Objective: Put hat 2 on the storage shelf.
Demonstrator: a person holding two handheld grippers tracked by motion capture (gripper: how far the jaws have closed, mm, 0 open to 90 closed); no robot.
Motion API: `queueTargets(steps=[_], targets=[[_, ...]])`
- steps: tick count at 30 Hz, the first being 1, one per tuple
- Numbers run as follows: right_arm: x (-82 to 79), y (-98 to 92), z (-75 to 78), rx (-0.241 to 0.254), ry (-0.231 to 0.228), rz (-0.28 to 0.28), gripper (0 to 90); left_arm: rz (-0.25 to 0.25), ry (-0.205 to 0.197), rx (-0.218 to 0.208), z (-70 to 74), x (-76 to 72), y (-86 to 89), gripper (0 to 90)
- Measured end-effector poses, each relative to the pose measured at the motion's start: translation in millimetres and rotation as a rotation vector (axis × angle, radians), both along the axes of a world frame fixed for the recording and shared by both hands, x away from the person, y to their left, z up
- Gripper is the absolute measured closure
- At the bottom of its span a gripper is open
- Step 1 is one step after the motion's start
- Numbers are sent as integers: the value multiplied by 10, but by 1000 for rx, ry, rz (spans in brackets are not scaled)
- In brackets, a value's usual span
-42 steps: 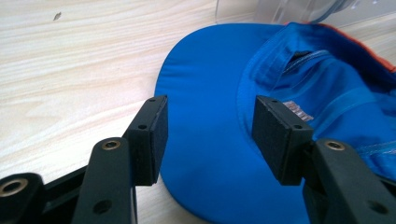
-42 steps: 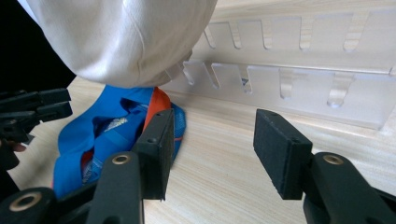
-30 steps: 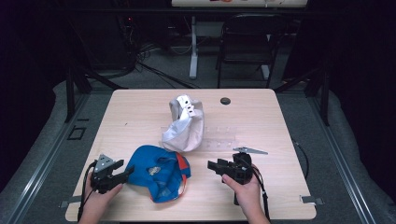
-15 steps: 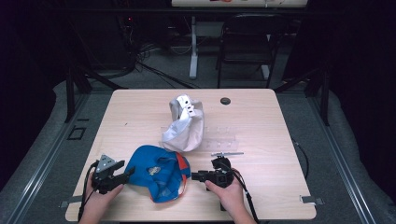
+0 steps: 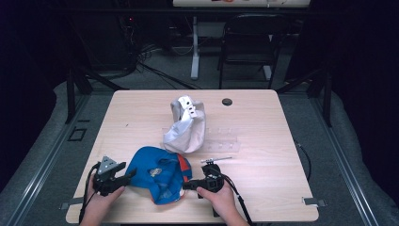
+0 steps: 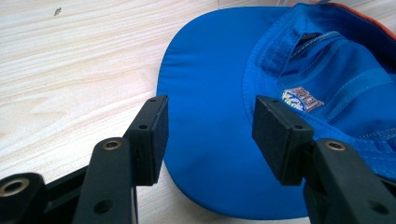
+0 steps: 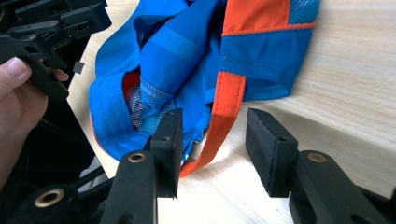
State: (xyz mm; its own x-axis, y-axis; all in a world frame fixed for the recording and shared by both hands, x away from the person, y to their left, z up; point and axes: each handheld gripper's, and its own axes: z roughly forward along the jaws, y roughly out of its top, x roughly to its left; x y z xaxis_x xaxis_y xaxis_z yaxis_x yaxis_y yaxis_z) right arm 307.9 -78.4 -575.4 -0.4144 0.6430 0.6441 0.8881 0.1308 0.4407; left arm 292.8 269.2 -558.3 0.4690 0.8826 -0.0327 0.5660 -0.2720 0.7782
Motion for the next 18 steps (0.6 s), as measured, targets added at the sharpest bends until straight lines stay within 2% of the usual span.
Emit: queueTargets(steps=[3,6,9,10,14,17,18], targets=[[11,27,-39,24,20,-8,573,-2,2,2,-4,2,-1,468],[12,64,-74,15,44,3,579,-2,2,4,-3,1,0,468],[11,80,-97,38,61,9,580,-3,-1,6,1,-1,2,467],[8,79,-110,60,76,8,582,-3,-2,6,1,0,2,467],[-2,66,-100,74,92,-4,608,-3,-2,5,2,-2,-1,468],[-4,31,-64,129,93,-5,649,-3,-2,6,0,-2,-4,468],[-4,31,-64,129,93,-5,659,-3,-2,6,0,-2,-4,468]])
